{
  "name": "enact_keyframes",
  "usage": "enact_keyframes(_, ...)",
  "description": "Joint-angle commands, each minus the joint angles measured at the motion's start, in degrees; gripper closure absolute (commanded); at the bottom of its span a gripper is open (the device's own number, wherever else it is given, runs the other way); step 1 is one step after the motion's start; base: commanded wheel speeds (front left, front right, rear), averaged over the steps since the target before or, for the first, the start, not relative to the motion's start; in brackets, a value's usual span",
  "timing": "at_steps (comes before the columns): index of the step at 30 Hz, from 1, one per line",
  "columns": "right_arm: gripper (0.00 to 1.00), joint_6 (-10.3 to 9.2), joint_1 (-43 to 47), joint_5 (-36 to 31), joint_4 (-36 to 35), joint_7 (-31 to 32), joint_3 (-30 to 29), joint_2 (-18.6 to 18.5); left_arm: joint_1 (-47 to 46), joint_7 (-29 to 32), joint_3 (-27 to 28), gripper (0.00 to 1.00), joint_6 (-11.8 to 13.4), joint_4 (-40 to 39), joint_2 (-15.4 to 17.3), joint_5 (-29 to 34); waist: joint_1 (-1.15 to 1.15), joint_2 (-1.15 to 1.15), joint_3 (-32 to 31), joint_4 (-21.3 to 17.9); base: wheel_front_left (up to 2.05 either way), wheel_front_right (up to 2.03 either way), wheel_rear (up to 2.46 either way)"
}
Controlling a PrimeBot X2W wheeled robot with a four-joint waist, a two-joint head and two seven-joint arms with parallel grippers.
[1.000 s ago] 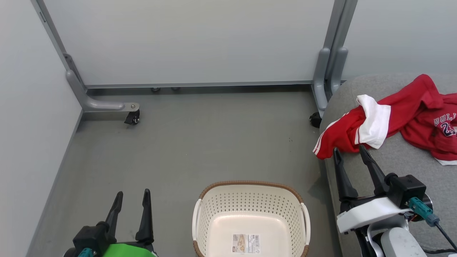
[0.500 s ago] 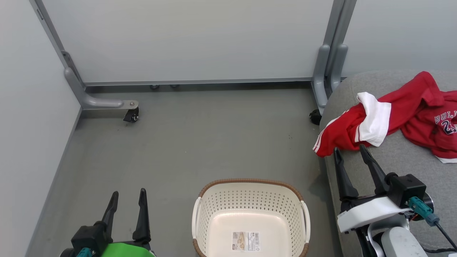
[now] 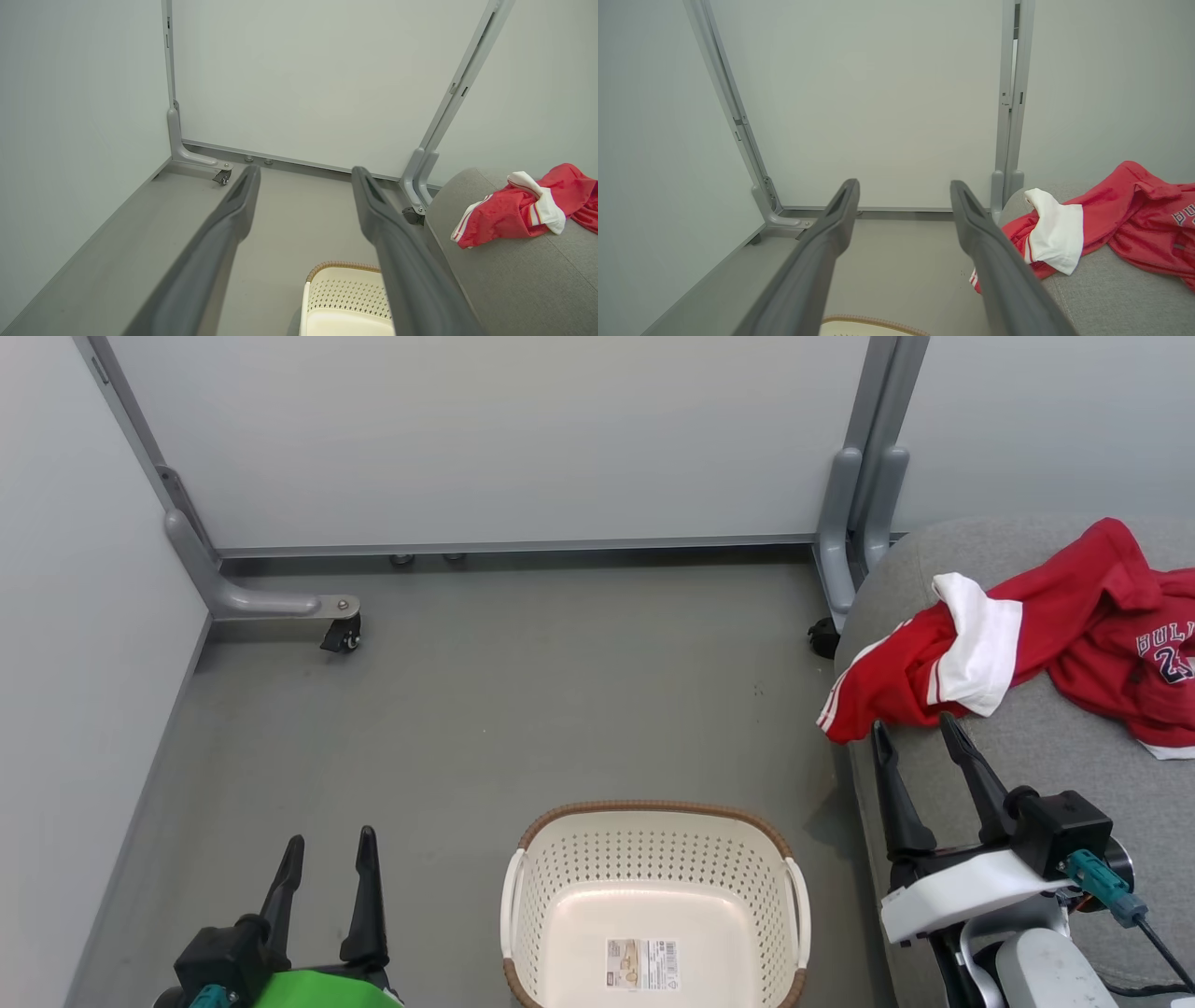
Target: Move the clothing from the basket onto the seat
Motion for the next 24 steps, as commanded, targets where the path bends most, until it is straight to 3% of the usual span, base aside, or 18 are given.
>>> enact_keyframes(1,0.0,-0.11,-0.5,-0.4,-0.2,0.0,-0.3,0.0,0.7,0.0,0.0,0.0,-0.4,0.0,0.2,0.0,0.0,0.0,0.0,-0.1,0.0,0.0,0.0)
enact_keyframes(24,0.0,-0.1,-0.4,-1.3,0.5,0.0,-0.8,0.5,0.3,0.0,0.0,0.0,-1.6,0.0,0.2,-3.2,0.0,0.0,0.7,-1.1,0.0,0.0,0.0)
